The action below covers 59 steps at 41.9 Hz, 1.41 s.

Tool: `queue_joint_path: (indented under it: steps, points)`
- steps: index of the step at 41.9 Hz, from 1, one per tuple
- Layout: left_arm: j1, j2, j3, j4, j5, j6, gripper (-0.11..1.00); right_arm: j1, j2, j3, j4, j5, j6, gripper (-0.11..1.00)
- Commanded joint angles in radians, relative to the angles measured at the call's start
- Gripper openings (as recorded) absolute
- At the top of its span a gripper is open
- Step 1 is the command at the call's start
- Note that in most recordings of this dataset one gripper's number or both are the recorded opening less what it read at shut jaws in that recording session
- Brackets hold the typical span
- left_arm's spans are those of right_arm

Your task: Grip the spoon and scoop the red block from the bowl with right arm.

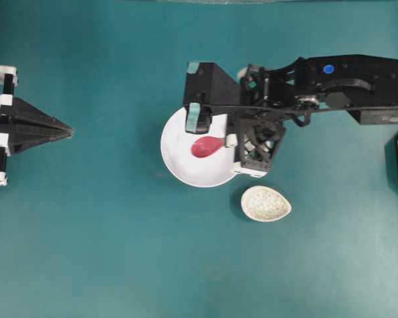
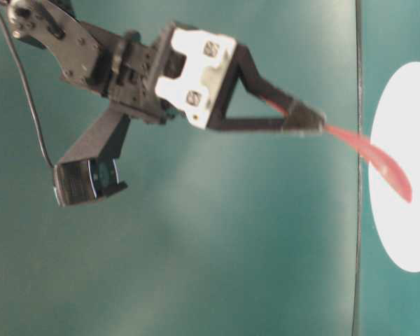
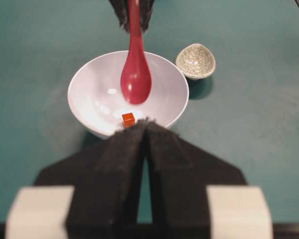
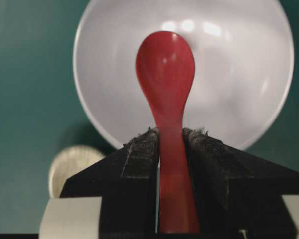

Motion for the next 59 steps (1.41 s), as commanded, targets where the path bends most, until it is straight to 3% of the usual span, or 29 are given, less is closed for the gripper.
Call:
queue_joint_path:
  steps: [1,6,19,59]
  points:
    - [-0.002,0.009,-0.014,0.003,-0.005,-0.002,0.00,-0.011,-0.031,-0.017,0.003,0.066,0.026,0.25]
    - [-0.002,0.009,-0.014,0.003,-0.005,0.000,0.00,-0.018,-0.031,-0.018,-0.003,0.109,0.058,0.25]
    - [0.000,0.009,-0.014,0.003,-0.005,0.002,0.00,-0.020,0.026,-0.023,0.000,0.104,0.054,0.25]
    - [-0.002,0.008,-0.014,0.003,-0.006,0.003,0.00,-0.009,0.135,-0.092,-0.012,-0.066,0.055,0.25]
